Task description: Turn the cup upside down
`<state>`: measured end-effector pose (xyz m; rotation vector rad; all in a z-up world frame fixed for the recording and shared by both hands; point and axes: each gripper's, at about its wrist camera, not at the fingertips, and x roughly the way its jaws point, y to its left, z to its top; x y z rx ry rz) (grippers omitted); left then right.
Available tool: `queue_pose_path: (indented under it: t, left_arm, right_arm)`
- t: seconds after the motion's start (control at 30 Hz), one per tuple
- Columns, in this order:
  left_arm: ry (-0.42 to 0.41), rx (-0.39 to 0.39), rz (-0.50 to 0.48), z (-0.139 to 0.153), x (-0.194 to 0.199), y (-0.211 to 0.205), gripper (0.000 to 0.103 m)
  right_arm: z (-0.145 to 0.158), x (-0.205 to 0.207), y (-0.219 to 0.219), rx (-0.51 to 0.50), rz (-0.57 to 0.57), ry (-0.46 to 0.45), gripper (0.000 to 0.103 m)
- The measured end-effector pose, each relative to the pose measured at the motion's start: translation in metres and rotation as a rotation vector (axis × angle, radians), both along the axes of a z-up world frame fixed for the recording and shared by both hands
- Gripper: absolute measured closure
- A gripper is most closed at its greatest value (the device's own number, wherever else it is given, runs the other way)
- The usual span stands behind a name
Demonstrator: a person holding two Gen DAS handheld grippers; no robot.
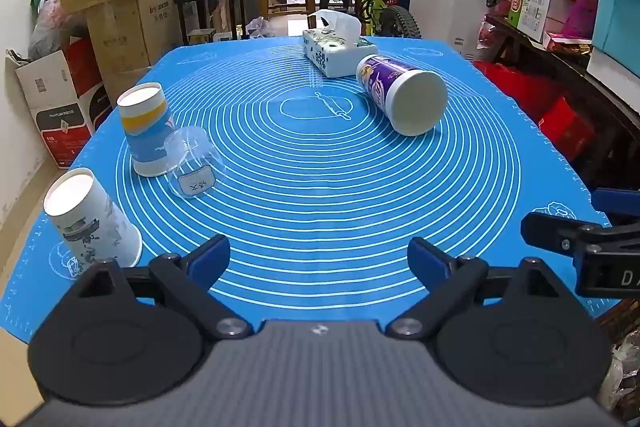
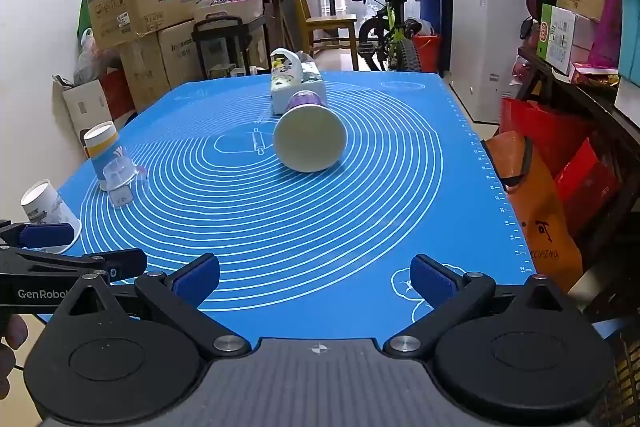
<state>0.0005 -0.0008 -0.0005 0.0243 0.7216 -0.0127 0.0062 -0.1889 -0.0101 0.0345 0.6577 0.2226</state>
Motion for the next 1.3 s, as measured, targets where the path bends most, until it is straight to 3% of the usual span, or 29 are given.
queue_pose_path:
  t: [1.3]
  left_arm:
    - [0.009,0.011,-0.021,-0.0059,0.0029,-0.0049,0.008]
  right_arm:
    - [-0.0019,0.0009,-0.0010,-0.002,-0.004,0.011,0.002]
